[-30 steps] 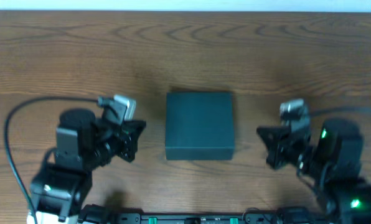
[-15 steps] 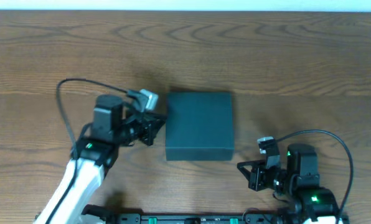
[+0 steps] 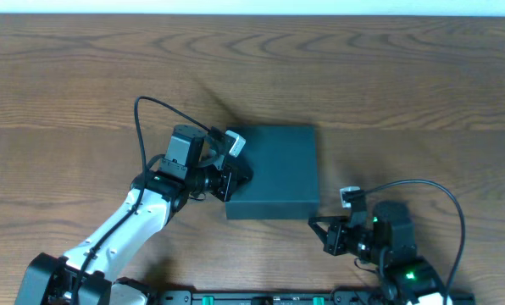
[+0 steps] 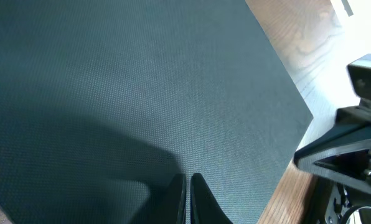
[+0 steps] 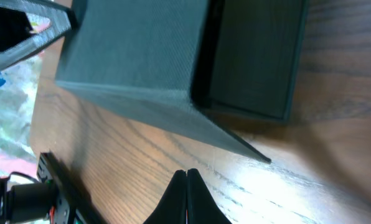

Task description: Pack container

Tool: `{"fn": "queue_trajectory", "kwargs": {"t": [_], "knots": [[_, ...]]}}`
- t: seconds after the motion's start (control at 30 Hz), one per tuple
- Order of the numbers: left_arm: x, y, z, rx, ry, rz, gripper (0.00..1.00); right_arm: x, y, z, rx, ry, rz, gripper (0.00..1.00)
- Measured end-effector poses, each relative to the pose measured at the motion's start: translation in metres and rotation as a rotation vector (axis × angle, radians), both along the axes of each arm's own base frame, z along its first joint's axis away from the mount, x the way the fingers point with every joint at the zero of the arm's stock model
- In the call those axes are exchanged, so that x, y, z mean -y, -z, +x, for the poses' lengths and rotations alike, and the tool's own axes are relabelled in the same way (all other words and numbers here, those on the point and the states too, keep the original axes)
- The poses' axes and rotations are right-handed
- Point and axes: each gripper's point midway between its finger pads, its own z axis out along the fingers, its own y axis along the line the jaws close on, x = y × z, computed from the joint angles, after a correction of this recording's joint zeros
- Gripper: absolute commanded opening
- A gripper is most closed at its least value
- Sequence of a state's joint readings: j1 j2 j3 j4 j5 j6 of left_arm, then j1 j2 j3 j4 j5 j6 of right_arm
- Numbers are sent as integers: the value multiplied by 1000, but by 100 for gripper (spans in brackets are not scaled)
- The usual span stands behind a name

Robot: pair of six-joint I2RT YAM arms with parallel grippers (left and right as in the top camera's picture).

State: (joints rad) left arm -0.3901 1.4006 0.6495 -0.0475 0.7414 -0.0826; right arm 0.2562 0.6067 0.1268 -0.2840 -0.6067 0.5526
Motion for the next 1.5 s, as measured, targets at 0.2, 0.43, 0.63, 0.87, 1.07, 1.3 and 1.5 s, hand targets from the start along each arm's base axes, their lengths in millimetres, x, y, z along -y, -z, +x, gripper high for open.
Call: {"fn": "queue_trajectory", "kwargs": {"t": [0.2,0.43,0.63,0.87,1.07,1.3,1.5], "knots": [[0,0,0,-1,0,0,6,-6,6,7,18,64,12,2],[0,0,0,0,-1,1,6,-8,0,22,64,145,-3,2],[-1,1,1,1,-5,6,6,-10,5,36,66,189,-10,2],[-1,0,0,-2,-7,6,6,-18,15,31,15,143,-6,2],[-10,-17,-9,2,-35,25,5,-29,-9,29,-6,47,-34,2],[-39,-85,-26,163,-140,68,6,-22,-69,33,69,-15,-157,2],[-70,-116,-66,252,-206,91,6,-8,-108,24,162,-23,-214,2]]}}
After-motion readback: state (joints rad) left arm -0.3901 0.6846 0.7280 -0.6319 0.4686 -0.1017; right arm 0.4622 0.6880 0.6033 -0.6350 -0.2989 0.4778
